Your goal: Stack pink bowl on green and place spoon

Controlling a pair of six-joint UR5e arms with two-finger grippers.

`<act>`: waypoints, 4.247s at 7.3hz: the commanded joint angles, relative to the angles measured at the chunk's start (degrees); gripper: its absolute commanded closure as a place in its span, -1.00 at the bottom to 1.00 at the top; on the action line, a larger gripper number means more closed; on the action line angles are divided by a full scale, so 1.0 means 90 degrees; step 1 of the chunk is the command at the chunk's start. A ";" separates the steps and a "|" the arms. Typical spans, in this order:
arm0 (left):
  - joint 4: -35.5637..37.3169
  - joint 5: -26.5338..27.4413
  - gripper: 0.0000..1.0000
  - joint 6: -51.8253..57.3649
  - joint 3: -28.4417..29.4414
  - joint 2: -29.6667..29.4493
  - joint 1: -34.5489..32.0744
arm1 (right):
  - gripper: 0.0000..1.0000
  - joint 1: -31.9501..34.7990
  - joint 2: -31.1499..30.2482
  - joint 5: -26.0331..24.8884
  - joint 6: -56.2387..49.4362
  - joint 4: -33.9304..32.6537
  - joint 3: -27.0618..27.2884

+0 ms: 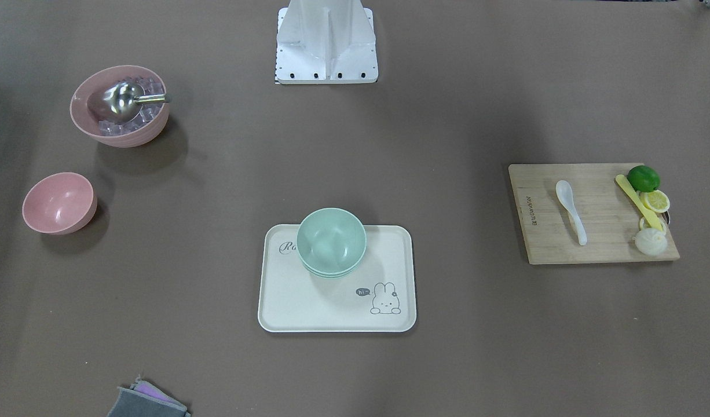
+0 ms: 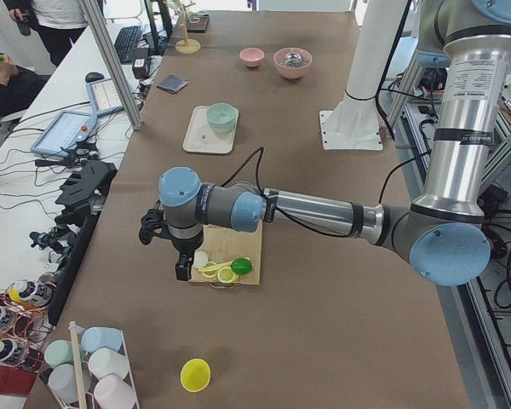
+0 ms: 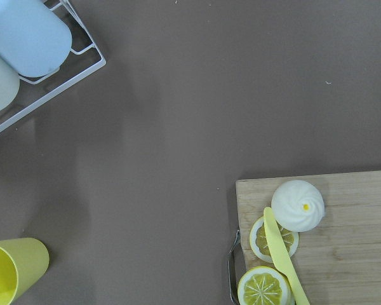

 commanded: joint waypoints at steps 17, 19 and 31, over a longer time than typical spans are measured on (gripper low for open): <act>-0.1639 0.0645 -0.96 -0.3185 -0.0024 -0.1840 0.1861 | -1.00 -0.2176 0.0524 0.0136 0.2755 0.4574 -0.1353; -0.1660 0.0744 -0.96 -0.3323 0.0036 -0.1830 0.1861 | -1.00 -0.2557 0.0124 0.0136 0.3556 0.5416 -0.1363; -0.1719 0.0744 -0.96 -0.3623 0.0418 -0.1315 0.2505 | 1.00 -0.1827 0.1027 0.0234 0.4942 0.5586 -0.1461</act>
